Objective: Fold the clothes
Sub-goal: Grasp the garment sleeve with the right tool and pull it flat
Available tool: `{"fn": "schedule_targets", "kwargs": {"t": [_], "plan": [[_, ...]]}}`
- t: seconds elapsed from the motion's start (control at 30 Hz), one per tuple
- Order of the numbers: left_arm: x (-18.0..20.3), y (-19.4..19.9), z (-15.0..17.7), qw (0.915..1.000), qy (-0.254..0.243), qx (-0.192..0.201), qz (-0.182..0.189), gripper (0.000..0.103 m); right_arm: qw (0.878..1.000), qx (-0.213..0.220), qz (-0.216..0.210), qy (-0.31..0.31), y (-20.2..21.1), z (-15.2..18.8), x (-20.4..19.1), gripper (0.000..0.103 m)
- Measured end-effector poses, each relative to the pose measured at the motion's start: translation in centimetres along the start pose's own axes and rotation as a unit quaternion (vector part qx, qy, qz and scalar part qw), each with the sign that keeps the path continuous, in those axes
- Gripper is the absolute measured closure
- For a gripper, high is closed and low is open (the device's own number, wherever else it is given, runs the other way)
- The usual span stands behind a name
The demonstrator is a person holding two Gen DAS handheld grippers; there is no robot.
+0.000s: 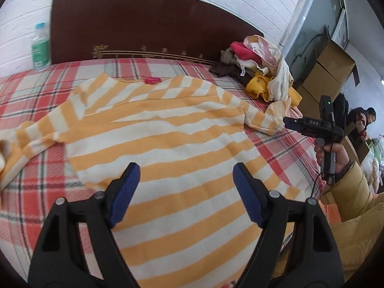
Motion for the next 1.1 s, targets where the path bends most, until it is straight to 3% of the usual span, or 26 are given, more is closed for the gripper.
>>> {"fn": "schedule_targets", "kwargs": {"t": [0.17,0.33,0.5,0.67,0.77,0.83,0.93,0.97,1.0,1.03,1.07,1.1], "plan": [[4.1,-5.3,-2.4,0.9982,-0.047,-0.03,0.02,0.023,0.995,-0.001,0.032,0.095,-1.4,-1.7,-2.1,0.054],[7.2,-9.3,-5.1,0.9944,-0.093,-0.048,0.016,0.023,0.975,-0.034,0.053,0.215,-4.3,-2.9,-4.7,0.054],[10.0,-12.6,-7.6,0.9886,-0.141,-0.052,-0.001,0.023,0.962,-0.068,0.058,0.257,-5.8,-3.9,-4.2,0.054],[11.9,-16.2,-9.0,0.9743,-0.215,-0.057,-0.037,0.023,0.948,-0.109,0.036,0.295,-6.6,-4.8,-3.6,0.05],[12.3,-17.6,-8.7,0.9686,-0.235,-0.072,-0.039,0.026,0.927,-0.143,0.03,0.346,-7.0,-4.3,-3.9,0.047],[12.3,-18.2,-8.3,0.9663,-0.241,-0.083,-0.032,0.034,0.906,-0.17,0.023,0.387,-7.3,-3.5,-4.3,0.042],[12.0,-18.5,-7.6,0.9673,-0.234,-0.094,-0.026,0.036,0.879,-0.2,0.035,0.432,-8.6,-2.1,-4.5,0.042],[11.9,-18.6,-7.3,0.9678,-0.231,-0.098,-0.024,0.036,0.878,-0.202,0.036,0.433,-8.9,-1.9,-4.5,0.042],[11.8,-18.7,-7.0,0.9683,-0.227,-0.101,-0.022,0.036,0.88,-0.197,0.033,0.431,-8.8,-1.9,-4.6,0.045],[11.7,-18.8,-6.8,0.9687,-0.224,-0.105,-0.02,0.036,0.878,-0.197,0.029,0.435,-8.7,-1.7,-4.8,0.056],[11.5,-18.8,-6.5,0.969,-0.221,-0.108,-0.02,0.036,0.877,-0.196,0.027,0.438,-8.5,-1.6,-4.9,0.078],[11.4,-18.8,-6.3,0.9692,-0.219,-0.11,-0.022,0.036,0.873,-0.192,0.038,0.447,-8.3,-1.3,-5.0,0.09]]}}
Point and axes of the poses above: each gripper's, at about its wrist camera, not at the fingertips, and y roughly against the way its jaws point, x to its right, z to its underside, the point moved 4 cm from there along -y, roughly the way its jaws point, and after that the axes turned 2 degrees about -y, right-handed, at the moved point
